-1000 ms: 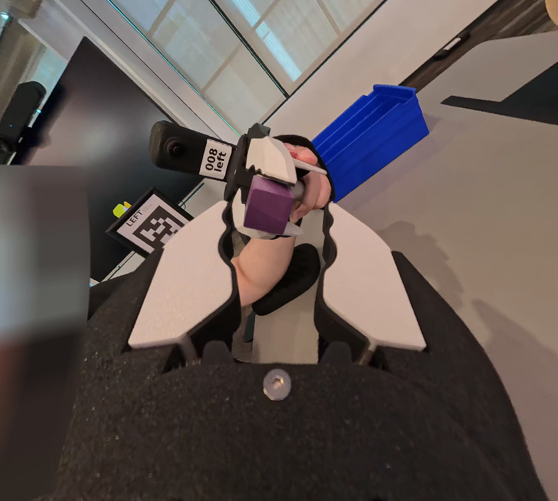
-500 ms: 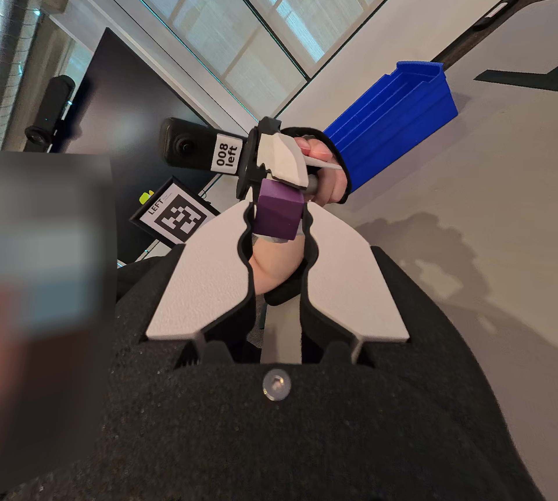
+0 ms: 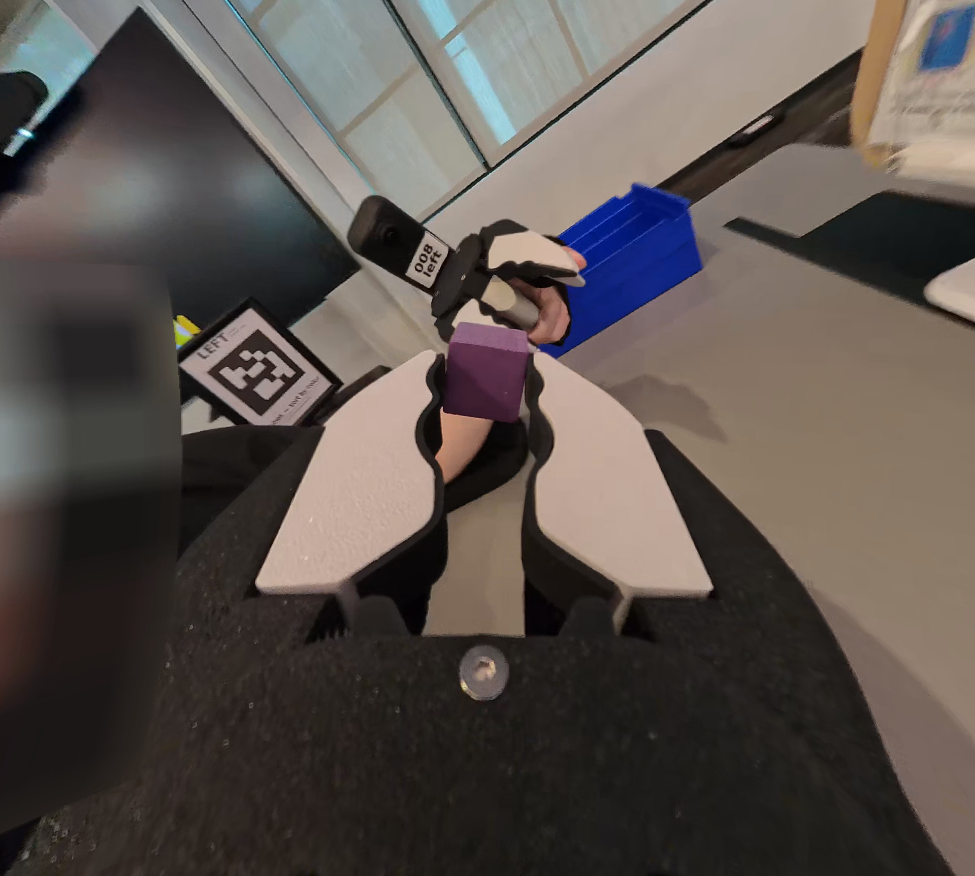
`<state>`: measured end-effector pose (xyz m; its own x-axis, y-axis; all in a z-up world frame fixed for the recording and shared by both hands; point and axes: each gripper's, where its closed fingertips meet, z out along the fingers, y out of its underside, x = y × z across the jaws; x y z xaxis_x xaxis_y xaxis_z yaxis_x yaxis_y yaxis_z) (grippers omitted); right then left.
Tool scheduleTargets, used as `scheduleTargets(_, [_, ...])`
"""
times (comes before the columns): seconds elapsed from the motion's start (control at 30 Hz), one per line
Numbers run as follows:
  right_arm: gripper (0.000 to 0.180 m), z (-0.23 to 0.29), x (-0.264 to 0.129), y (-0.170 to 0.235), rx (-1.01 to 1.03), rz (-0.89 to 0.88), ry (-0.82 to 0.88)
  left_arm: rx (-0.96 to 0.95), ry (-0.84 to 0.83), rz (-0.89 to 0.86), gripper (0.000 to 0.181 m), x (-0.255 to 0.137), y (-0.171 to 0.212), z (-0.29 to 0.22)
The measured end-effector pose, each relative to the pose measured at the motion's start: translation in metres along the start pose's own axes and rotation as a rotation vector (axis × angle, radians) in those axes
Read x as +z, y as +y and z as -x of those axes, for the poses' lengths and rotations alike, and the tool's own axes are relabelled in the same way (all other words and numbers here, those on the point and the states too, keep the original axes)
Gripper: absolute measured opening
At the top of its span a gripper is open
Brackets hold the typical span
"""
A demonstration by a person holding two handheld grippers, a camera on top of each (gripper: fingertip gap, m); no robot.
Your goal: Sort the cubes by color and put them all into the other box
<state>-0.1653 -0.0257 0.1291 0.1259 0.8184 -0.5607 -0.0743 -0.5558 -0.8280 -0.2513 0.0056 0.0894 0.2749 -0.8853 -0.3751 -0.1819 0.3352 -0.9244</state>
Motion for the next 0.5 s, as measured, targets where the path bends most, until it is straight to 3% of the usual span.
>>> scheduleTargets(0.13, [0.028,-0.005,-0.088,-0.026,-0.083,0.033,0.269,-0.042,-0.048,-0.006,0.041,-0.008,0.000,0.014])
scheduleTargets(0.27, [0.028,-0.056,-0.220,-0.037,0.011,0.112,0.675,-0.042,-0.094,0.011,0.039,-0.008,0.002,0.024])
scheduleTargets(0.37, [0.028,-0.109,-0.309,-0.014,0.162,0.180,0.912,-0.060,-0.119,0.057,0.039,-0.004,0.009,0.034])
scheduleTargets(0.5, [0.028,-0.175,-0.370,0.042,0.373,0.291,1.008,-0.135,-0.145,0.095,0.039,0.001,0.013,0.045])
